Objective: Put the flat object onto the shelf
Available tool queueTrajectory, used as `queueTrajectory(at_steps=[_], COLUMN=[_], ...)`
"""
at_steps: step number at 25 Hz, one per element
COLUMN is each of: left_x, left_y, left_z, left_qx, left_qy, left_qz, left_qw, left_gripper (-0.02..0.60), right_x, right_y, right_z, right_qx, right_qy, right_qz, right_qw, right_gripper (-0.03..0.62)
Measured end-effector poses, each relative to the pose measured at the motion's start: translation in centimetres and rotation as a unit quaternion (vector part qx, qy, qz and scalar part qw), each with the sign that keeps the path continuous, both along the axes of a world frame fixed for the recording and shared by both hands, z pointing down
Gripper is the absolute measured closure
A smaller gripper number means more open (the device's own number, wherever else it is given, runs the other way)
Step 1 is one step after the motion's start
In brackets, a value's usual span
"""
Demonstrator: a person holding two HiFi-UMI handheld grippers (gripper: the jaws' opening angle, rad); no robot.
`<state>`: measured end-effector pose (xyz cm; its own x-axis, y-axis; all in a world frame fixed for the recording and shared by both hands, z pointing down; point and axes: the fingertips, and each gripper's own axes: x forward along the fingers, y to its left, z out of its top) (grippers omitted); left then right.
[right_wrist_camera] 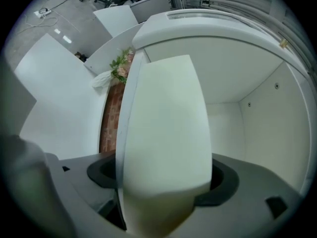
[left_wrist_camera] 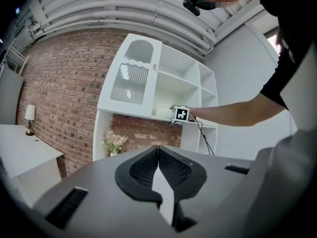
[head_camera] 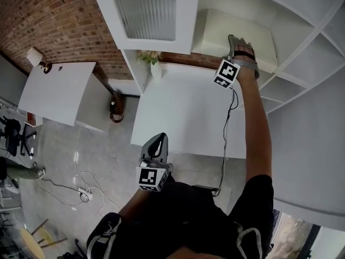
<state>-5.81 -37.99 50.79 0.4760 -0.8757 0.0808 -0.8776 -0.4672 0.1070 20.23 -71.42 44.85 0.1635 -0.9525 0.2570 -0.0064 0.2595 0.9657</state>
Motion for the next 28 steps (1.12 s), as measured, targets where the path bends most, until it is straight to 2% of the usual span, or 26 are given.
queueTrajectory(at_steps=[9, 13, 20, 24, 26, 28], left_x=[0.1, -0.1, -1.2, -0.4, 0.1, 0.6], left_y=[0.6, 1.9, 4.3, 6.0, 6.9, 7.8], left_z=[0.4, 0.6, 0.6, 0.5, 0.7, 0.2], left_qx=[-0.004, -0.003, -0.003, 0.001, 0.003, 0.009], left_qy=[-0.004, -0.005, -0.011, -0.009, -0.008, -0.008], left_qz=[0.003, 0.0, -0.006, -0.001, 0.004, 0.009], left_qw=[1.0, 1.0, 0.9999, 1.0, 1.0, 0.9999], left_gripper=[0.571, 0.571, 0.571, 0.571, 0.571, 0.571], right_x=[0.8, 0.8, -0.4, -0.4, -0.5, -1.1], right_y=[-1.3, -1.2, 2.1, 4.9, 6.6, 8.6], right_z=[0.8, 0.6, -1.6, -2.3, -2.9, -3.6], right_qx=[-0.017, -0.003, 0.036, 0.059, 0.073, 0.085], right_qy=[-0.01, -0.009, 0.002, -0.002, -0.009, -0.038], right_qz=[0.008, 0.004, -0.006, -0.012, -0.021, -0.037], right_qw=[1.0, 1.0, 0.999, 0.998, 0.997, 0.995], right_gripper=[0.164, 0.155, 0.155, 0.155, 0.155, 0.155])
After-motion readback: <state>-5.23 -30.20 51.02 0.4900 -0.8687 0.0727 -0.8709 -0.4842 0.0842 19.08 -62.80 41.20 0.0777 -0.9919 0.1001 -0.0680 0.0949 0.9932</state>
